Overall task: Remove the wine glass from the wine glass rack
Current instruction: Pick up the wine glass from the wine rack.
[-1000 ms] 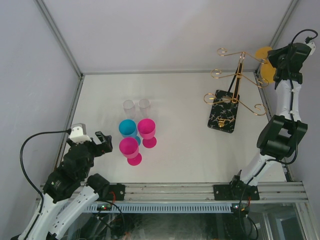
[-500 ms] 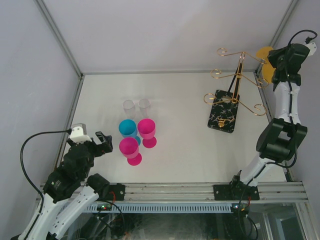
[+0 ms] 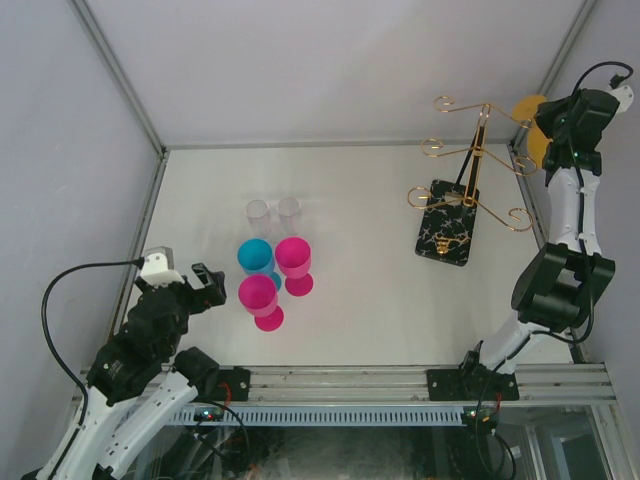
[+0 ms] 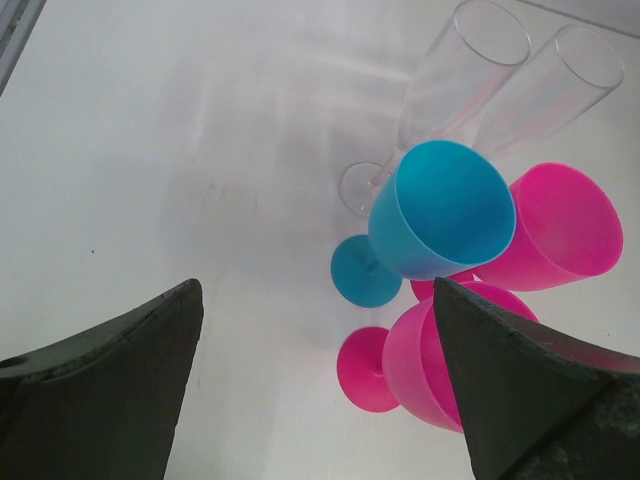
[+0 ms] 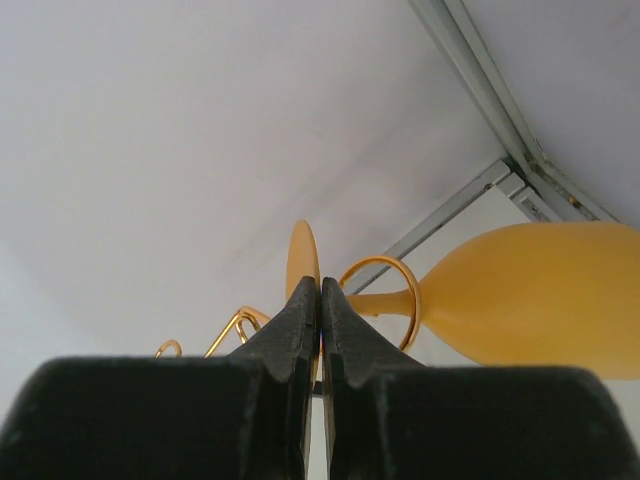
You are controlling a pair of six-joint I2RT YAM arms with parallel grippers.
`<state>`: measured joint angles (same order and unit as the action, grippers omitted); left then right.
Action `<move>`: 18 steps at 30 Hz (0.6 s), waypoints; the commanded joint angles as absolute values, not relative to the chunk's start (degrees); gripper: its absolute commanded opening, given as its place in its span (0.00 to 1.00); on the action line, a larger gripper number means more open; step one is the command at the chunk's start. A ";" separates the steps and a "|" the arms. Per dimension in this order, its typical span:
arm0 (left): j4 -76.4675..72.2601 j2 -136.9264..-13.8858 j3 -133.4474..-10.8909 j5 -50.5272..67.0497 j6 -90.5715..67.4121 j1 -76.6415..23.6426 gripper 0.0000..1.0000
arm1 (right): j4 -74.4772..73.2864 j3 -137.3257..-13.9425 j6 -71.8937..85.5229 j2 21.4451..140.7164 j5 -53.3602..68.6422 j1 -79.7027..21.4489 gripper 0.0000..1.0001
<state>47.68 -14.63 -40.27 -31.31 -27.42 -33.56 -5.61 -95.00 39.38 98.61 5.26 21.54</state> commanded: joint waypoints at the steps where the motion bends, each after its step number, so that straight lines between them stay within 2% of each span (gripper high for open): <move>1: 45.40 -14.50 -39.72 -31.15 -27.51 -33.22 1.00 | -2.90 -93.78 39.29 94.20 7.22 21.01 0.00; 13: 45.43 -14.39 -39.77 -31.11 -27.51 -33.22 1.00 | -2.85 -92.40 40.54 93.50 6.68 20.00 0.00; 18: 45.44 -14.50 -39.73 -31.03 -27.51 -33.22 1.00 | -3.78 -97.08 40.62 97.11 8.23 18.90 0.00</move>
